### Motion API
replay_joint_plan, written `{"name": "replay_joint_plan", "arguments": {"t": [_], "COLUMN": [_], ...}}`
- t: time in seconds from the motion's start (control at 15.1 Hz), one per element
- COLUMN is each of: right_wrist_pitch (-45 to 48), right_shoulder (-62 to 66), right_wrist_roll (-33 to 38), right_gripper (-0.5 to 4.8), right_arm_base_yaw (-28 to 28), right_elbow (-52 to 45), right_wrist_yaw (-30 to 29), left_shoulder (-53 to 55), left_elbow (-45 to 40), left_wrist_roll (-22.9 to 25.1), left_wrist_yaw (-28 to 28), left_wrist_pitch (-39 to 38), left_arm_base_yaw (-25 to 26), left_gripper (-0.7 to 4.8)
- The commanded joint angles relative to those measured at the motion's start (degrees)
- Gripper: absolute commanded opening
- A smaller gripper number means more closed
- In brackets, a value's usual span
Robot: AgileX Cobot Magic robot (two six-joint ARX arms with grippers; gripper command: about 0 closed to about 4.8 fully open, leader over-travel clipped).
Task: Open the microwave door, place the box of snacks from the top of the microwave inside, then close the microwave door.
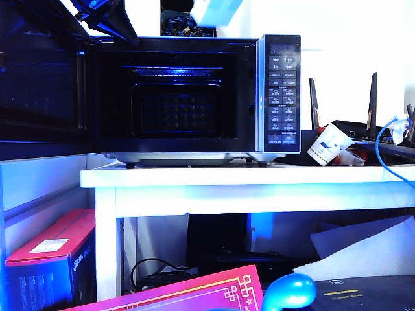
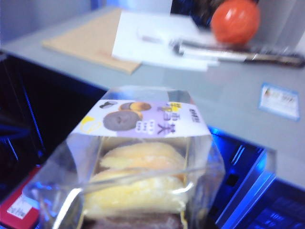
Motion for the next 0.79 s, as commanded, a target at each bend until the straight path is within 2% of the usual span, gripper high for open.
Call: {"name": "replay_joint_plan", "arguments": {"t": [0.07,0.46,0.59,0.79], "right_wrist_pitch": [6.9,22.1,29.2,43.7], "right_shoulder": [-0.7,-0.7,-0.6,-0.5], "right_wrist_roll": [0.4,0.4,0.4,0.4], "right_gripper": [2.83,2.83,2.83,2.83], "right_arm_base_yaw": [0.0,0.0,0.0,0.0], "right_elbow": [-3.8,-15.1,-20.0,-27.7], "right_wrist_yaw": [-0.1,-0.3,-3.7,-4.2], "left_shoulder": [0.4,0.4,0.4,0.4], "left_elbow": [-0.3,-0.3,-0.3,-0.3], "left_wrist_roll": [-1.2,-1.2,-1.2,-1.2], "left_wrist_yaw": [0.3,0.3,0.3,0.3], "left_wrist_pitch": [-2.5,-2.5,-2.5,-2.5], "left_arm_base_yaw": [0.0,0.0,0.0,0.0], "left_gripper": [-0.06,-0.06,-0.06,-0.06]}}
